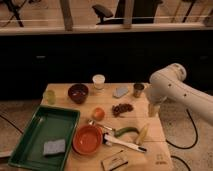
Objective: Place grapes in red bowl
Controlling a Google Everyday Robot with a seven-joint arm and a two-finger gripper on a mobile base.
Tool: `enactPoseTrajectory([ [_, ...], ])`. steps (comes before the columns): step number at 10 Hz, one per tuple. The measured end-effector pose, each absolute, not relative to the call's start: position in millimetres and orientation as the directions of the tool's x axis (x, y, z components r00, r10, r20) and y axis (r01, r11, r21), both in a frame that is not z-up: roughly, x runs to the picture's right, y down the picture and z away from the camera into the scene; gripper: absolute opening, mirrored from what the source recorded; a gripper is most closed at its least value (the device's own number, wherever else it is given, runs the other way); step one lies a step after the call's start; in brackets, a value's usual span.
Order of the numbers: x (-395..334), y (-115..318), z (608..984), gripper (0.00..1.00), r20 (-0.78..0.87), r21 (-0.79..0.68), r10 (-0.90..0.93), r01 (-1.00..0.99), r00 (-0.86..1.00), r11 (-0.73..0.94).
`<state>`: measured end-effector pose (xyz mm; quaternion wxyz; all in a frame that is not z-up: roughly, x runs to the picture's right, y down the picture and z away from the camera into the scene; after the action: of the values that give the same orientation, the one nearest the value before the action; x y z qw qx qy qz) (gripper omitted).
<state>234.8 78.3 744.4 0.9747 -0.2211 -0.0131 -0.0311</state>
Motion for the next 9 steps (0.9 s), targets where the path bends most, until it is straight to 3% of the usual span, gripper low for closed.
enactPoseTrajectory([
  [9,213,71,766,0.8,0.077,-0.4,-0.071,0.096,0.994,0.911],
])
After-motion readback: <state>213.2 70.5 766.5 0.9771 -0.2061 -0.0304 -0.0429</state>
